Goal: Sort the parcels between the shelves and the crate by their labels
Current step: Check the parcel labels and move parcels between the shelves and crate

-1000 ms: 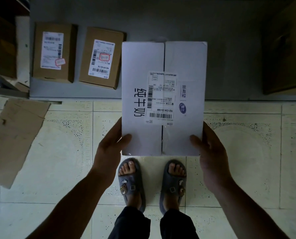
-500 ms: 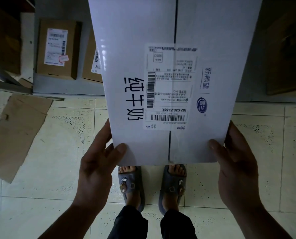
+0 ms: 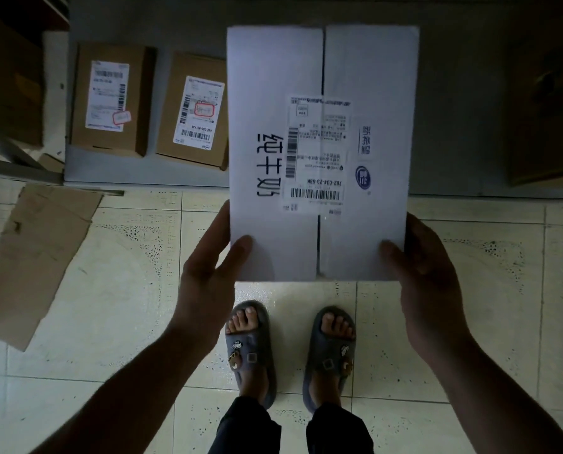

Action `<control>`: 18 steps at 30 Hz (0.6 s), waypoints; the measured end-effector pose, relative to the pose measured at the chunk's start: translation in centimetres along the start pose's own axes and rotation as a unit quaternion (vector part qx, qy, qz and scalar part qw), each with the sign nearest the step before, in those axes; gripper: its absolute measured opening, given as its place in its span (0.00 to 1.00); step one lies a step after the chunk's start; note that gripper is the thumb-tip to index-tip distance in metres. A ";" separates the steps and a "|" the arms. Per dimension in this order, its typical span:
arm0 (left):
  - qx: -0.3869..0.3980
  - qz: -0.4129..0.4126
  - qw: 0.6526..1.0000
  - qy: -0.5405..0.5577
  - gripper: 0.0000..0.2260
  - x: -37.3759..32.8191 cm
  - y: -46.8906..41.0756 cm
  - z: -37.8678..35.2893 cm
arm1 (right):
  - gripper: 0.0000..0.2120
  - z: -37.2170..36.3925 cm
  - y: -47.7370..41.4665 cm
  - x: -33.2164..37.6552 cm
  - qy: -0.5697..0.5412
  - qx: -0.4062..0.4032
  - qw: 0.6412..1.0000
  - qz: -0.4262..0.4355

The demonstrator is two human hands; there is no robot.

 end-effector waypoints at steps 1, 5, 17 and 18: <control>0.006 0.006 1.000 -0.010 0.23 0.1 -1.2 -0.3 | 0.18 0.0 -1.0 -0.2 0.008 -0.007 1.000 -0.007; 0.023 0.025 0.996 -0.086 0.20 0.4 -6.0 -1.6 | 0.16 0.1 -5.3 -0.8 0.049 -0.023 0.998 -0.032; 0.055 0.105 0.969 -0.218 0.21 -0.4 -14.6 -4.8 | 0.15 -0.7 -13.2 0.9 0.129 -0.027 0.989 -0.074; 0.060 0.112 0.966 -0.223 0.22 -0.6 -15.0 -4.9 | 0.17 -0.9 -13.6 0.9 0.130 -0.034 0.988 -0.082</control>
Point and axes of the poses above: each hand's wrist, its own y-axis away from the middle knuckle, its own z-axis out of the back of the hand, x = y × z, the point moved 3 cm from there along -y, towards the middle knuckle, and after that the axes turned 11 degrees about -y, right-handed, at the moved point
